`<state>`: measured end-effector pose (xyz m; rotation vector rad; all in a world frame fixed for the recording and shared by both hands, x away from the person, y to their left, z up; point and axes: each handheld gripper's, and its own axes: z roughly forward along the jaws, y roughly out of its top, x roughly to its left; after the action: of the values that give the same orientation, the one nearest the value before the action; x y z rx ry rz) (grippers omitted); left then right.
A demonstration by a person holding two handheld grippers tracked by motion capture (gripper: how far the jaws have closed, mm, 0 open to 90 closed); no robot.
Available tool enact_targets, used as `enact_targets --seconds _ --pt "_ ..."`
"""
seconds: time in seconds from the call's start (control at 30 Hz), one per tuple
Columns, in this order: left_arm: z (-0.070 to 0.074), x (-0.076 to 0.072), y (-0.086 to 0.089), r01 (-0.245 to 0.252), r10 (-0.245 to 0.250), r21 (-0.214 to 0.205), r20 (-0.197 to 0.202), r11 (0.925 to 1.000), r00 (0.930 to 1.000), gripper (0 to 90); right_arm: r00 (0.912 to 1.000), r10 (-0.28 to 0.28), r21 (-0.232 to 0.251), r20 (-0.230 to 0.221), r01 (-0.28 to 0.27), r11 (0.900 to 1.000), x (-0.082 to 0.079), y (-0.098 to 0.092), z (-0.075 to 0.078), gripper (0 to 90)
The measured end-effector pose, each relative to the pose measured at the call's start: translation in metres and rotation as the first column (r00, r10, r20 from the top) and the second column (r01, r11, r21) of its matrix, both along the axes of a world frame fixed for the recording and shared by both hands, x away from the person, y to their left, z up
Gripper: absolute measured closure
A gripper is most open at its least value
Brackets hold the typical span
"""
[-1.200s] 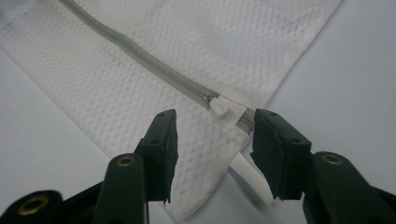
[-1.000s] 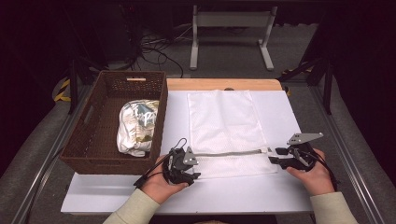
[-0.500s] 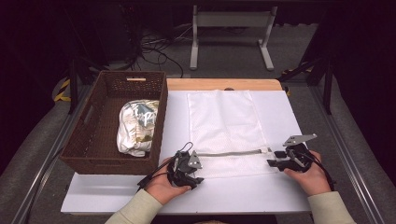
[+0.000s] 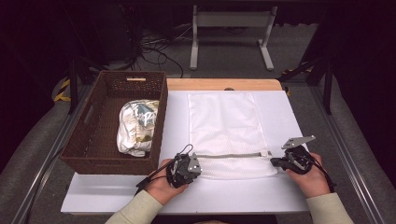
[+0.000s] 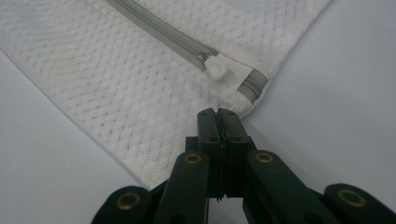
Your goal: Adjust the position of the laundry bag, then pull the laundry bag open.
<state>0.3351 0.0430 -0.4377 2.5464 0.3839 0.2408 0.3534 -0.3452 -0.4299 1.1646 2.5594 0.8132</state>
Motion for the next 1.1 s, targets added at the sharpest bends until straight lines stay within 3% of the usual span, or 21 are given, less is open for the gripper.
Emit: enact_targets --seconds 0.1,0.2,0.3,0.37,0.47,0.57,0.67,0.77,0.9,1.07,1.1 --pt "0.004 -0.002 0.002 0.009 -0.009 -0.007 -0.008 0.9999 0.9999 86.3 0.9998 0.005 -0.005 -0.02 -0.005 1.0 -0.009 0.001 0.004 88.8" --pt "0.006 -0.007 0.004 0.028 -0.029 -0.013 -0.058 0.9995 0.9979 86.3 0.9993 0.013 -0.007 -0.034 -0.013 0.9999 -0.017 0.001 0.005 88.8" --pt "0.006 -0.012 0.004 0.052 -0.055 -0.023 -0.131 0.9984 0.9899 85.3 0.9979 0.035 -0.021 -0.054 -0.036 0.9991 -0.028 0.001 0.004 88.3" --pt "0.005 -0.013 0.004 0.053 -0.058 -0.035 -0.148 0.998 0.9873 82.6 0.9968 0.043 -0.026 -0.068 -0.045 0.9987 -0.034 0.001 0.003 86.3" --pt "0.009 -0.011 0.007 0.029 -0.045 -0.087 -0.189 0.9958 0.9809 66.9 0.9985 0.036 -0.009 -0.041 -0.036 0.9993 -0.041 -0.002 0.007 69.8" --pt "0.018 -0.008 0.014 0.006 -0.043 -0.183 -0.203 0.9831 0.9783 57.6 0.9995 0.028 0.025 0.017 -0.029 0.9993 -0.042 -0.005 0.011 61.9" --pt "0.027 -0.004 0.021 -0.028 -0.024 -0.281 -0.179 0.9593 0.9836 48.5 0.9972 0.015 0.065 0.073 -0.02 0.9977 -0.041 -0.007 0.015 60.6" --pt "0.031 -0.002 0.026 -0.057 0.006 -0.332 -0.154 0.9414 0.9881 44.6 0.9924 -0.002 0.102 0.123 -0.011 0.9947 -0.038 -0.009 0.02 60.3" --pt "0.035 0.001 0.027 -0.099 0.061 -0.367 -0.116 0.925 0.9914 43.0 0.9881 -0.027 0.127 0.152 0.007 0.9918 -0.035 -0.012 0.024 61.7" --pt "0.041 0.01 0.025 -0.167 0.139 -0.387 -0.1 0.907 0.9852 41.5 0.9878 -0.041 0.138 0.15 0.02 0.9902 -0.028 -0.013 0.027 60.6" --pt "0.041 0.01 0.025 -0.167 0.139 -0.387 -0.1 0.907 0.9852 41.6 0.9878 -0.041 0.138 0.15 0.02 0.9902 -0.028 -0.013 0.027 60.6"
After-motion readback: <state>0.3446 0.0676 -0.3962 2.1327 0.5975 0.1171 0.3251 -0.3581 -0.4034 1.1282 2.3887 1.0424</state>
